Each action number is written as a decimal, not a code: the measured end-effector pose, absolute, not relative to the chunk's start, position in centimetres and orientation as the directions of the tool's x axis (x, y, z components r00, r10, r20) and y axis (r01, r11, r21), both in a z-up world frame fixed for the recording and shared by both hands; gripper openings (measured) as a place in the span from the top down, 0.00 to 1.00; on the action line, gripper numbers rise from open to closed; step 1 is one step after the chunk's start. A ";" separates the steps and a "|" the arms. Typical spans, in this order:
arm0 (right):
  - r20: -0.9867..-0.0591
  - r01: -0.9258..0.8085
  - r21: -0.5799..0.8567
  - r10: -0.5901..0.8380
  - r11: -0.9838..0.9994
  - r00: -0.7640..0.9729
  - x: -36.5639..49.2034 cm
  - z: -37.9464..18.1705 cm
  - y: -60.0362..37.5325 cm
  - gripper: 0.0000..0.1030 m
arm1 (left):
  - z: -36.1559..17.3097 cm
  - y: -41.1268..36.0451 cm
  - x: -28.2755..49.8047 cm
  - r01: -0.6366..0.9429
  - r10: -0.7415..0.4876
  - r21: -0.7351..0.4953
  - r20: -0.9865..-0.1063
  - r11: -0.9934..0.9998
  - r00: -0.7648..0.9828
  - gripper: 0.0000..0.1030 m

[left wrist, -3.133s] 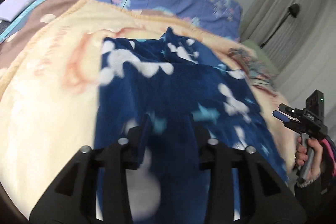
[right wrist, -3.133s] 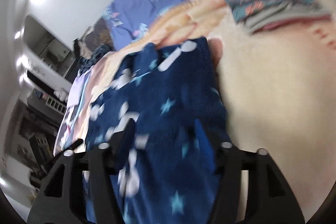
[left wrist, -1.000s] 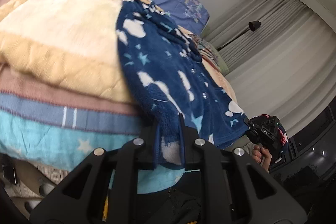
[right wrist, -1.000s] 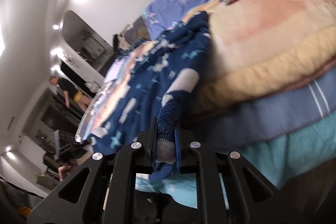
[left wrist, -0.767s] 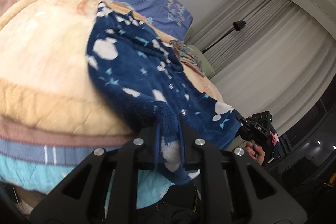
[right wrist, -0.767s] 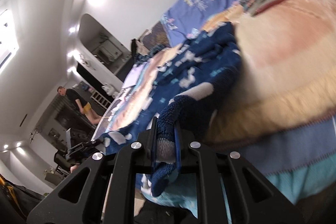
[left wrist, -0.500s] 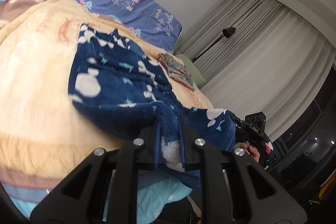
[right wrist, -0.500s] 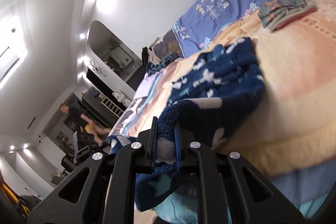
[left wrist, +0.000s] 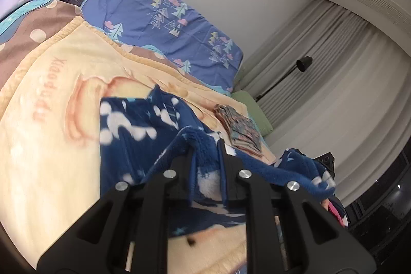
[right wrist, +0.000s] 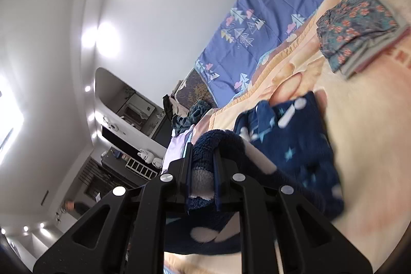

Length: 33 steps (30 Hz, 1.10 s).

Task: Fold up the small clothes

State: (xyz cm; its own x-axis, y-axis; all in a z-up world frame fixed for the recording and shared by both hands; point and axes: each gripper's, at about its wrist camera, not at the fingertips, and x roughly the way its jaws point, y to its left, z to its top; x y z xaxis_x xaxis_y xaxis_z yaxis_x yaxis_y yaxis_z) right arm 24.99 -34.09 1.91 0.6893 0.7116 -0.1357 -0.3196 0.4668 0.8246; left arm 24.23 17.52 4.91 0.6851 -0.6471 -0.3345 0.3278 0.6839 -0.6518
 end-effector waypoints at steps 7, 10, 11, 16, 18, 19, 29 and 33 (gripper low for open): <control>-0.279 -0.203 0.810 0.666 0.550 0.692 38.8 -0.7 -33.1 0.87 | 2.5 18.3 37.7 0.243 -0.580 -0.620 -0.425 0.746 0.696 0.85; -0.385 -0.092 0.799 0.622 0.594 0.682 43.8 -4.7 -33.0 0.84 | -1.6 18.8 43.3 0.164 -0.530 -0.603 -0.500 0.781 0.685 0.83; -0.396 -0.055 0.817 0.629 0.574 0.669 45.3 -6.5 -33.3 0.78 | -2.5 19.0 44.3 0.154 -0.514 -0.589 -0.512 0.793 0.689 0.79; -0.296 -0.025 0.904 0.668 0.427 0.683 46.7 -10.4 -35.6 0.48 | -4.9 20.8 44.2 0.110 -0.401 -0.539 -0.458 0.835 0.794 0.18; -0.289 -0.060 0.873 0.612 0.484 0.736 45.0 -9.0 -36.2 0.30 | -4.7 21.9 43.2 0.109 -0.390 -0.548 -0.428 0.829 0.816 0.18; -0.279 -0.078 0.863 0.599 0.499 0.750 44.0 -8.3 -36.4 0.29 | -4.5 22.6 42.4 0.102 -0.388 -0.567 -0.413 0.818 0.824 0.17; -0.378 -0.092 0.808 0.632 0.582 0.676 34.7 -6.2 -36.3 0.26 | -4.3 21.4 33.6 0.076 -0.419 -0.570 -0.500 0.818 0.758 0.17; -0.399 -0.024 0.840 0.648 0.541 0.649 30.8 -9.4 -37.3 0.20 | -6.4 21.7 30.3 0.060 -0.459 -0.612 -0.520 0.789 0.720 0.17</control>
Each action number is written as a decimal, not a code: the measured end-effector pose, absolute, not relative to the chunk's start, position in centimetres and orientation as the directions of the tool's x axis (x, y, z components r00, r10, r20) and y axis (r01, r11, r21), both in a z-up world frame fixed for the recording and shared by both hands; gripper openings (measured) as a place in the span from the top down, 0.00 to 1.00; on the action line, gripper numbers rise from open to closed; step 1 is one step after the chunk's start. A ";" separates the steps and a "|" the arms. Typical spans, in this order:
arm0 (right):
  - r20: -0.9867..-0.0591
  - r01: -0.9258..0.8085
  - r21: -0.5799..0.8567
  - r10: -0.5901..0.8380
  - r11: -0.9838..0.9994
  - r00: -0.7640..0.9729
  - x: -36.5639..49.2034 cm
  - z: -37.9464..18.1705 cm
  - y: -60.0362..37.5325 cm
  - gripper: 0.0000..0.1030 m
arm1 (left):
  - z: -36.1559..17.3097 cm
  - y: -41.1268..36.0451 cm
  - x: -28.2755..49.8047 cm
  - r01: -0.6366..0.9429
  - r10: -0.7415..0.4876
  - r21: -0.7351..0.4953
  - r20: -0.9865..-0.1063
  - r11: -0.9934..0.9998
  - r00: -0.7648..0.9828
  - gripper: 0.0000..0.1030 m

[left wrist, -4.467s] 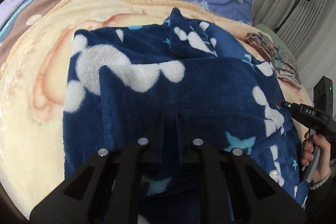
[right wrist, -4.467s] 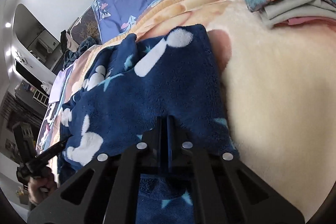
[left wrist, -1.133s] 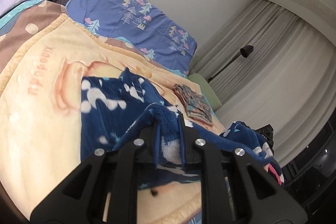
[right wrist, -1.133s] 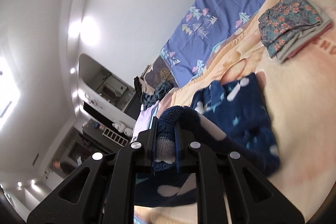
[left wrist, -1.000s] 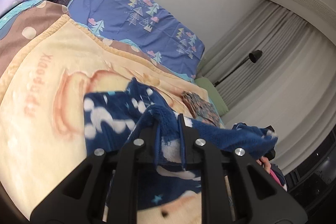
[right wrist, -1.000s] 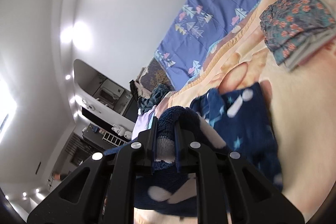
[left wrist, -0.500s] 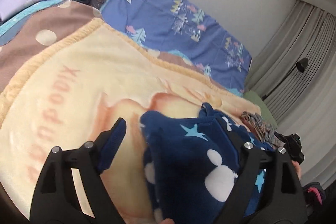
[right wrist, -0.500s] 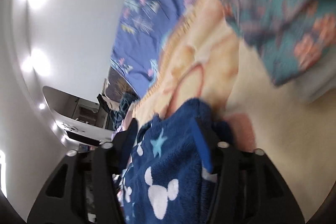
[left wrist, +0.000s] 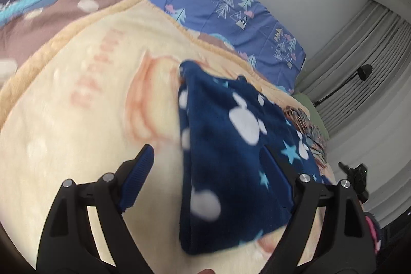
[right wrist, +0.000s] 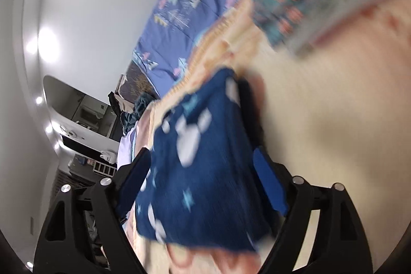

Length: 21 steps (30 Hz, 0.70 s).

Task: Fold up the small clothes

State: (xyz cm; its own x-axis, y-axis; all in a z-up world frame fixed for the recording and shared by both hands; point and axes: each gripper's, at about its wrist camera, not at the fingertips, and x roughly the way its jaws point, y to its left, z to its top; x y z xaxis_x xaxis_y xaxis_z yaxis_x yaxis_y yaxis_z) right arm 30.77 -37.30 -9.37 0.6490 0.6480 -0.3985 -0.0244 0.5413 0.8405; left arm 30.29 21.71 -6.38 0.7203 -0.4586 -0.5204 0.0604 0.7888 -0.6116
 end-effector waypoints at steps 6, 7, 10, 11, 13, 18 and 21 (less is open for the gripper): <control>-0.418 0.089 0.881 0.676 0.465 0.607 27.4 -13.7 -37.3 0.20 | -10.3 21.1 27.5 0.001 -0.538 -0.708 -0.536 0.706 0.650 0.17; -0.424 0.085 0.876 0.675 0.475 0.603 27.1 -13.9 -36.9 0.20 | -10.8 20.7 27.3 -0.001 -0.554 -0.718 -0.538 0.696 0.635 0.17; -0.457 0.070 0.846 0.653 0.528 0.604 27.0 -13.2 -35.7 0.19 | -11.7 19.8 27.4 -0.019 -0.570 -0.731 -0.547 0.682 0.613 0.17; -0.447 0.063 0.853 0.662 0.519 0.601 27.3 -13.1 -35.5 0.18 | -11.8 19.6 27.5 -0.023 -0.571 -0.735 -0.545 0.677 0.615 0.17; -0.436 0.058 0.862 0.678 0.503 0.592 28.0 -12.9 -34.9 0.15 | -11.9 19.4 27.8 -0.041 -0.582 -0.761 -0.529 0.648 0.618 0.17; -0.441 0.063 0.858 0.670 0.509 0.598 29.8 -13.1 -33.7 0.14 | -11.8 18.4 28.6 -0.066 -0.622 -0.822 -0.478 0.566 0.621 0.16; -0.424 0.034 0.859 0.674 0.510 0.605 30.8 -12.8 -32.8 0.14 | -11.8 18.2 29.3 -0.090 -0.629 -0.843 -0.462 0.530 0.626 0.16</control>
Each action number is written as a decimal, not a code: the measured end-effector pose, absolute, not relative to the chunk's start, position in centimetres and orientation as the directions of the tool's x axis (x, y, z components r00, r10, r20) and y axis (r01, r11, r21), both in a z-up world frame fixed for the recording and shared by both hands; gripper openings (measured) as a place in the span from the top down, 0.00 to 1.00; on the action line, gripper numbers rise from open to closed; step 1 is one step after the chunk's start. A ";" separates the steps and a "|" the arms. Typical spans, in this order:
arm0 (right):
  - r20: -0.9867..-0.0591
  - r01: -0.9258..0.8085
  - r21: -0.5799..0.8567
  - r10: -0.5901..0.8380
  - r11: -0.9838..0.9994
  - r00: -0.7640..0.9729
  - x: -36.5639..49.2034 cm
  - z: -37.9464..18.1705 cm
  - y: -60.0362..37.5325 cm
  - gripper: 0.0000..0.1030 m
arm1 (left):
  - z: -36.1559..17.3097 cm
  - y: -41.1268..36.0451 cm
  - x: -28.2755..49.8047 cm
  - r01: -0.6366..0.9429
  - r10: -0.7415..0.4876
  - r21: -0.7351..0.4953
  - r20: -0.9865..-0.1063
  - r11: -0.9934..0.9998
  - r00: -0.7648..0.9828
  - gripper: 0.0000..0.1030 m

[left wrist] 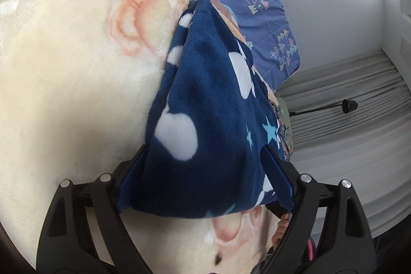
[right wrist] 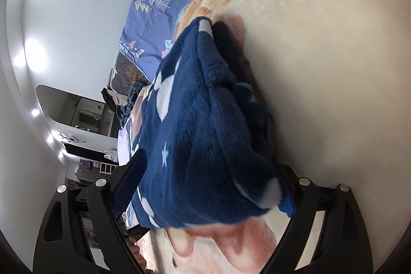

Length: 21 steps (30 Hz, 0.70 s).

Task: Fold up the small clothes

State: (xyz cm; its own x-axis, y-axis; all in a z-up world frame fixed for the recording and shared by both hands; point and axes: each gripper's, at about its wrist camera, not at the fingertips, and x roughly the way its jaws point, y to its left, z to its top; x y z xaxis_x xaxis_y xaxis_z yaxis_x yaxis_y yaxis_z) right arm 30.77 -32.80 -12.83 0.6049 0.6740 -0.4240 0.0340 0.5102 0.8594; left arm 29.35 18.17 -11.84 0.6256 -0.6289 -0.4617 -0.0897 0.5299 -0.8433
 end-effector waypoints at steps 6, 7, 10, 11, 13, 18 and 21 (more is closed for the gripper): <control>-0.390 0.033 0.871 0.650 0.490 0.652 32.1 -13.7 -32.3 0.33 | -12.1 17.3 30.3 -0.096 -0.595 -0.824 -0.479 0.559 0.645 0.34; -0.394 0.036 0.866 0.636 0.499 0.663 31.9 -13.8 -32.4 0.44 | -12.1 17.1 30.3 -0.095 -0.586 -0.816 -0.485 0.570 0.649 0.55; -0.393 0.033 0.860 0.621 0.509 0.678 31.3 -13.9 -32.3 0.64 | -12.2 17.0 30.2 -0.090 -0.588 -0.832 -0.459 0.548 0.666 0.71; -0.395 0.027 0.854 0.614 0.520 0.684 31.1 -13.6 -32.3 0.67 | -11.8 16.9 30.0 -0.081 -0.581 -0.828 -0.456 0.556 0.674 0.72; -0.389 0.013 0.848 0.606 0.530 0.694 30.7 -12.7 -32.1 0.70 | -10.7 16.9 29.5 -0.052 -0.572 -0.819 -0.443 0.572 0.690 0.75; -0.322 -0.070 0.855 0.632 0.514 0.705 29.0 -9.2 -31.8 0.73 | -7.4 16.5 28.1 0.004 -0.582 -0.818 -0.406 0.575 0.705 0.77; -0.299 -0.112 0.852 0.650 0.512 0.698 27.0 -7.5 -31.7 0.73 | -5.9 16.5 26.5 0.030 -0.594 -0.823 -0.384 0.568 0.707 0.78</control>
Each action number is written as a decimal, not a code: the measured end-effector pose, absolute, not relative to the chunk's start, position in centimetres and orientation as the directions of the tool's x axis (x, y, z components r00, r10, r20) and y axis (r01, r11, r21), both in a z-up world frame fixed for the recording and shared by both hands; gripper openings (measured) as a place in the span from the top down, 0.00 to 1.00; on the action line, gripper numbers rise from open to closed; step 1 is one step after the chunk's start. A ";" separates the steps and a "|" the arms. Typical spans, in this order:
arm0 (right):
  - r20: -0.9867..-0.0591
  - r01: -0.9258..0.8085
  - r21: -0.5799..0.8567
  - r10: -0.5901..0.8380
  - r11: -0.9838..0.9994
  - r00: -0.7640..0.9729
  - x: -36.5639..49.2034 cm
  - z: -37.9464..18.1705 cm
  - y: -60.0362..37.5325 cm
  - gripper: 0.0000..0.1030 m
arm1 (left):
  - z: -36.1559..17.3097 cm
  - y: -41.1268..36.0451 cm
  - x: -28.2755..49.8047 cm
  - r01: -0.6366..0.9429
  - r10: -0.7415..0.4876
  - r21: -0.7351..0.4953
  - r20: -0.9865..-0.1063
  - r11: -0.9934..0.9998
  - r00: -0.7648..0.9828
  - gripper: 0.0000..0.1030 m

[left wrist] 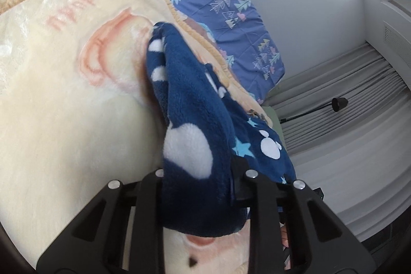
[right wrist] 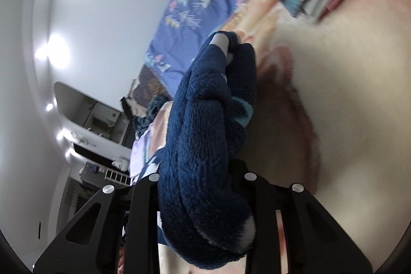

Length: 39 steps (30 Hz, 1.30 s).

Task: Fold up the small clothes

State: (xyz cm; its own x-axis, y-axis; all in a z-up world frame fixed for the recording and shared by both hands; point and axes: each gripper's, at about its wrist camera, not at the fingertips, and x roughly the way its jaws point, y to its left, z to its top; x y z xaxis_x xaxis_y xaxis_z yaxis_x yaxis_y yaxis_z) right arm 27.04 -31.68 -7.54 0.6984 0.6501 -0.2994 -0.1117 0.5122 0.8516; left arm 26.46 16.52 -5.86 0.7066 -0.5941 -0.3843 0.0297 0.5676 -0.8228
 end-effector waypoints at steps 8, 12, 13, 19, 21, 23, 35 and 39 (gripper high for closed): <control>-0.268 -0.134 0.871 0.686 0.472 0.677 18.3 -7.8 -32.6 0.73 | -4.3 16.4 17.6 0.088 -0.638 -0.829 -0.352 0.552 0.686 0.78; -0.263 -0.107 0.890 0.691 0.444 0.674 12.1 -10.5 -33.5 0.73 | -5.3 15.6 11.0 0.101 -0.623 -0.801 -0.372 0.590 0.688 0.78; -0.262 -0.098 0.894 0.686 0.438 0.679 10.7 -11.3 -33.8 0.73 | -5.7 15.5 9.8 0.101 -0.621 -0.799 -0.374 0.593 0.688 0.78; -0.368 -0.012 0.856 0.625 0.517 0.688 7.6 -14.9 -34.4 0.66 | -9.4 15.4 5.7 0.039 -0.544 -0.742 -0.454 0.669 0.706 0.69; -0.386 0.011 0.854 0.621 0.519 0.683 7.3 -15.6 -35.0 0.54 | -10.9 16.3 5.7 -0.011 -0.524 -0.742 -0.484 0.670 0.701 0.58; -0.414 0.019 0.816 0.562 0.577 0.716 6.4 -14.7 -35.9 0.41 | -11.7 17.9 4.9 -0.057 -0.507 -0.762 -0.483 0.646 0.713 0.44; -0.418 -0.202 0.616 0.534 0.761 0.735 13.2 -4.6 -35.5 0.41 | -2.6 20.0 9.6 0.086 -0.412 -0.605 -0.424 0.792 0.806 0.42; -0.457 -0.209 0.629 0.574 0.749 0.680 18.1 -4.7 -35.0 0.41 | -2.0 19.4 16.2 0.099 -0.456 -0.618 -0.453 0.780 0.766 0.42</control>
